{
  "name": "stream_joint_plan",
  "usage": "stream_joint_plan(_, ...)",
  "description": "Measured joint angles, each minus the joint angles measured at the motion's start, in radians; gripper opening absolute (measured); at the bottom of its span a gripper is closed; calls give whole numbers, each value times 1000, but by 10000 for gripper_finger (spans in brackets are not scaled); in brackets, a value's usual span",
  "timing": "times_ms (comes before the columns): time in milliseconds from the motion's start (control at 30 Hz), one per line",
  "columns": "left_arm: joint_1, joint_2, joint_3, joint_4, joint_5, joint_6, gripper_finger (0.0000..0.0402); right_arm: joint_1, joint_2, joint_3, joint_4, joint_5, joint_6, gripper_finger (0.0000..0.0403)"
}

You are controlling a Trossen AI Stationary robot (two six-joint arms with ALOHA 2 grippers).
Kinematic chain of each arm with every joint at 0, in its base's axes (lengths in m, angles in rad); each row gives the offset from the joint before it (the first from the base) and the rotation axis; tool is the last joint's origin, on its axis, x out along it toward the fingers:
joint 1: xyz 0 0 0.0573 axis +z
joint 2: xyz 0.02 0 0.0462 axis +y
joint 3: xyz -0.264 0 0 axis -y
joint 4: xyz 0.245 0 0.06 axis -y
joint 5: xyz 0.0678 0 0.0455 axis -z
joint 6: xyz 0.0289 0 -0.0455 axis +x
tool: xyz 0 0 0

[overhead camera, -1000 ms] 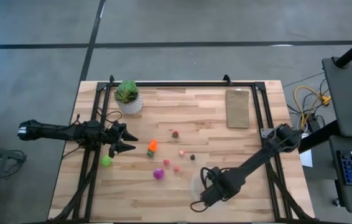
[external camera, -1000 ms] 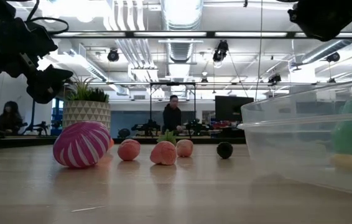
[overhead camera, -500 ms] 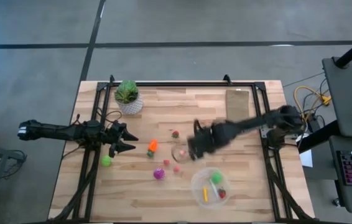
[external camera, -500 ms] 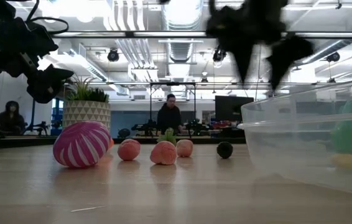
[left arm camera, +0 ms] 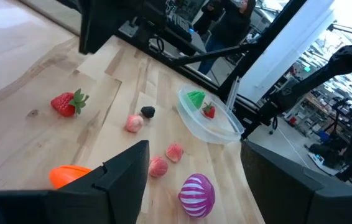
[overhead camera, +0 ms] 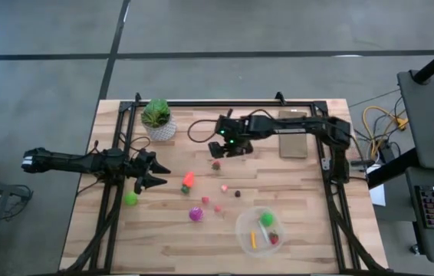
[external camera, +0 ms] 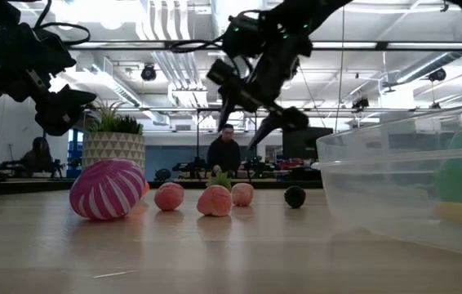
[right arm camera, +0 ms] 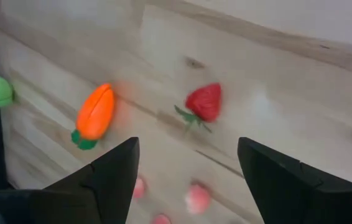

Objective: Pick and placing Produce into tupperware
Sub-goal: Put the strawberry into the transparent bin

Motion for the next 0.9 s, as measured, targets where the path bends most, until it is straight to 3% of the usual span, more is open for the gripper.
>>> stream_joint_plan(267, 0, -1, 0, -1, 1, 0, 240, 0, 182, 173, -95, -17, -39, 258)
stream_joint_plan(500, 0, 1, 0, -1, 3, 0, 240, 1, 319, 389, -354, 52, -152, 248)
stream_joint_plan(700, 0, 0, 0, 0, 3, 0, 240, 9, 401, 540, -397, 65, -168, 246)
stream_joint_plan(900, 0, 0, 0, 0, 3, 0, 240, 46, 440, 600, -524, 109, -170, 246)
